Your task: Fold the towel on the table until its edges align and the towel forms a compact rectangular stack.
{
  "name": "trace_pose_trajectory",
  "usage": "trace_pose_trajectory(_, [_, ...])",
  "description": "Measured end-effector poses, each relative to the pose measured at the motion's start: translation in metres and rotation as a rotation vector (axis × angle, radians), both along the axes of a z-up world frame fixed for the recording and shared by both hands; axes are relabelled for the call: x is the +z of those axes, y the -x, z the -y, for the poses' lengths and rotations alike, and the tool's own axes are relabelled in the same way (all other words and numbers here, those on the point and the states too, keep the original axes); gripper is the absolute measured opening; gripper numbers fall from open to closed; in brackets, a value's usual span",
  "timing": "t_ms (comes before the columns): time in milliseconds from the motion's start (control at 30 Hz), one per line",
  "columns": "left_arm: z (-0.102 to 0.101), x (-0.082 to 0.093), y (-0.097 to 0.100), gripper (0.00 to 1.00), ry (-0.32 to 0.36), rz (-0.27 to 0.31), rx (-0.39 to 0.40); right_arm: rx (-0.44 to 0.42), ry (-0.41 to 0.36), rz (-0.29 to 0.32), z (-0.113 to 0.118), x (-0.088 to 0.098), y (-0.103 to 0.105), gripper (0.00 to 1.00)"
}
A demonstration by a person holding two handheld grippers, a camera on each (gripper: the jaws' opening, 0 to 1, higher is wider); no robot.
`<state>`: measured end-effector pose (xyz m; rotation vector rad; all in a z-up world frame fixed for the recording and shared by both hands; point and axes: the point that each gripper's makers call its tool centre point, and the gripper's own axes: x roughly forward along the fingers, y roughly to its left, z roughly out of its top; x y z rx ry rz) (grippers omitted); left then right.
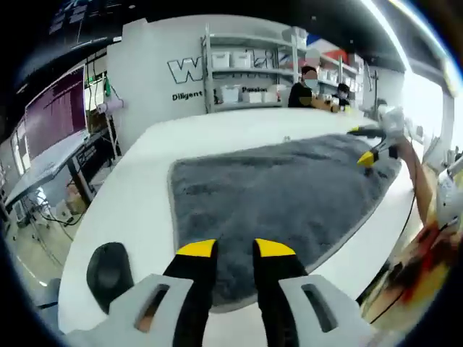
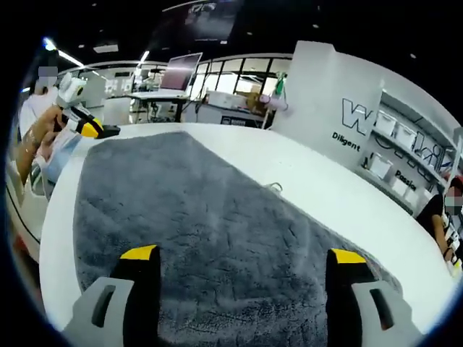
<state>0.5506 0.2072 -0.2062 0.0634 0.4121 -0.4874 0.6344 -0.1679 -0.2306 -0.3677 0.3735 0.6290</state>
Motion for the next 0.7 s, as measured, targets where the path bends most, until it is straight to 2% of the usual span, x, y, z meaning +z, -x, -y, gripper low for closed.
trace_pose_trajectory(67, [0.014,0.003,0.0,0.29,0.052,0.013,-0.049,0.005,-0.019,0.011,-0.003,0.008,-0.003,0.9])
trace_pose_trajectory(133, [0.028,-0.002,-0.002,0.33,0.078,0.007,-0.085,0.004,-0.04,0.036,-0.007,0.019,-0.007,0.83])
trace_pose_trajectory(233, [0.038,-0.009,-0.013,0.45,0.087,-0.001,-0.096,0.017,-0.079,0.07,-0.015,0.034,-0.015,0.72])
trace_pose_trajectory(267, [0.04,-0.01,-0.02,0.51,0.098,0.001,-0.085,0.017,-0.098,0.075,-0.016,0.038,-0.018,0.69])
trace_pose_trajectory(333, [0.044,-0.008,-0.033,0.63,0.142,0.008,-0.052,-0.008,-0.164,0.089,-0.017,0.047,-0.031,0.6])
trace_pose_trajectory(367, [0.048,-0.007,-0.038,0.67,0.156,0.016,-0.052,-0.017,-0.17,0.086,-0.016,0.049,-0.036,0.54])
trace_pose_trajectory(467, [0.056,-0.003,-0.05,0.67,0.202,0.022,-0.079,-0.047,-0.193,0.08,-0.013,0.052,-0.053,0.28])
trace_pose_trajectory(500, [0.058,-0.001,-0.055,0.67,0.209,0.018,-0.085,-0.06,-0.197,0.074,-0.013,0.052,-0.06,0.23])
trace_pose_trajectory(600, [0.061,0.01,-0.076,0.65,0.209,0.037,-0.087,-0.067,-0.195,0.04,-0.02,0.049,-0.079,0.22])
trace_pose_trajectory(700, [0.051,0.025,-0.108,0.56,0.205,0.083,-0.028,-0.059,-0.177,0.018,-0.032,0.046,-0.091,0.12])
